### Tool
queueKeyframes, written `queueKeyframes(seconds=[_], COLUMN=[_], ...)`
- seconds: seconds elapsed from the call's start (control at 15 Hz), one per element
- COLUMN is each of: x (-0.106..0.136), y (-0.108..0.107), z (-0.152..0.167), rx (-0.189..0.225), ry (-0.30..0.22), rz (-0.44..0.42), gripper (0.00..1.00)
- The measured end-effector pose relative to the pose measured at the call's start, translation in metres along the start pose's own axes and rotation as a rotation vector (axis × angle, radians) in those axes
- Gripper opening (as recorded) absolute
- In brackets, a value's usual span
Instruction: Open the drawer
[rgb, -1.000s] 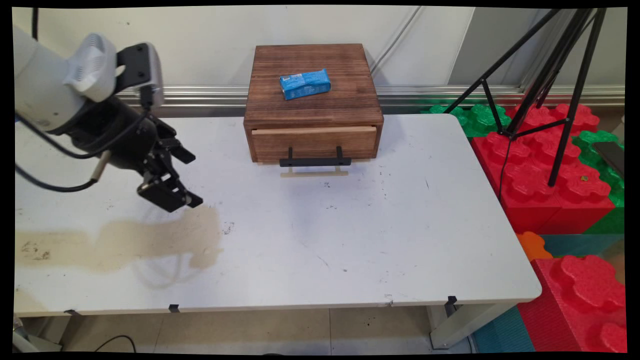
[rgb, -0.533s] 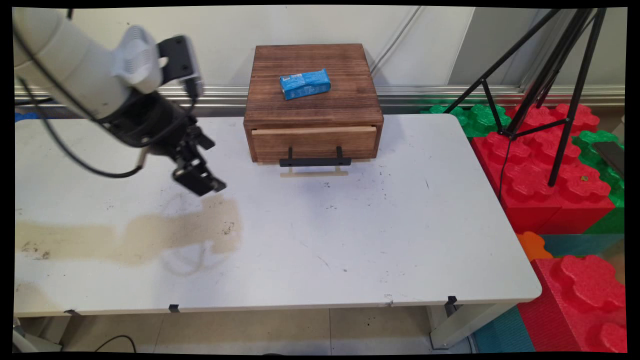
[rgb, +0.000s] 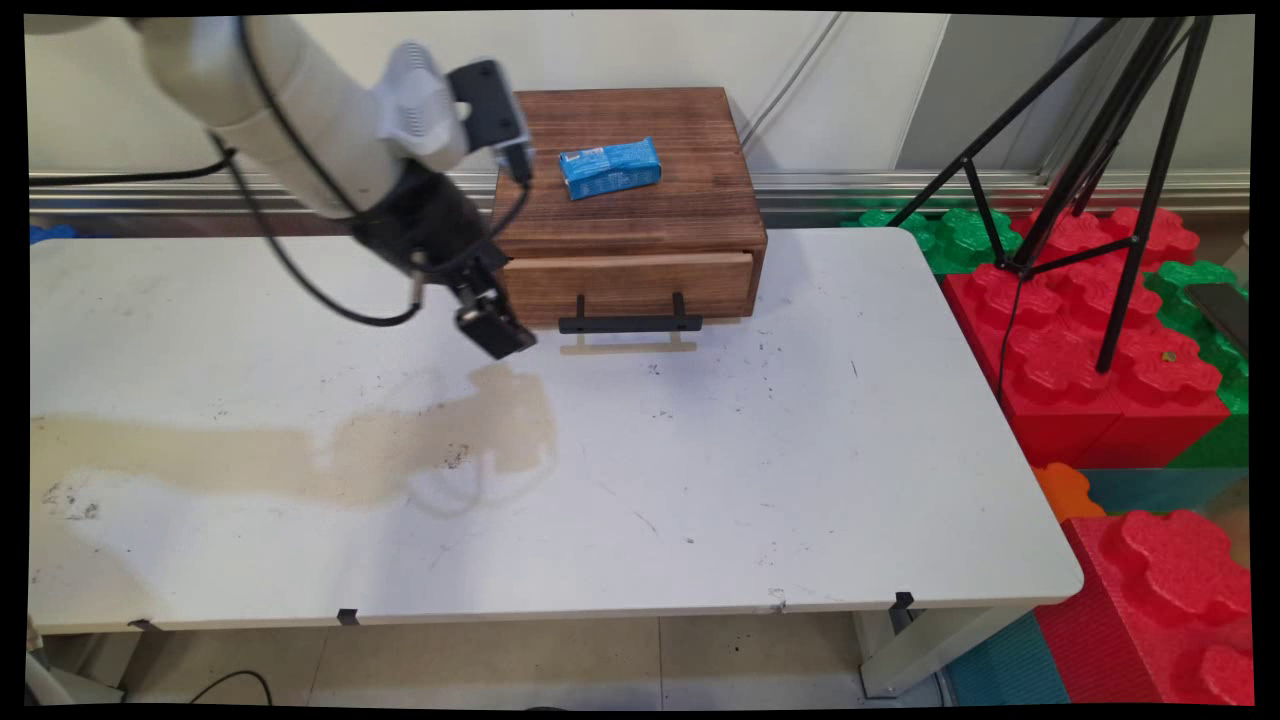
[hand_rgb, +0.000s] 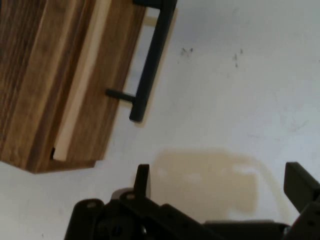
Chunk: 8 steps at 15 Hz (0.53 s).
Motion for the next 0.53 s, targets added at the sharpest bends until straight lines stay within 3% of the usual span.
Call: queueKeyframes(seconds=[0.53], x=[0.038], y=[-0.007], z=[0.047], rx=[0.036], ry=[-0.011], rz=[0.034], gripper=[1.00])
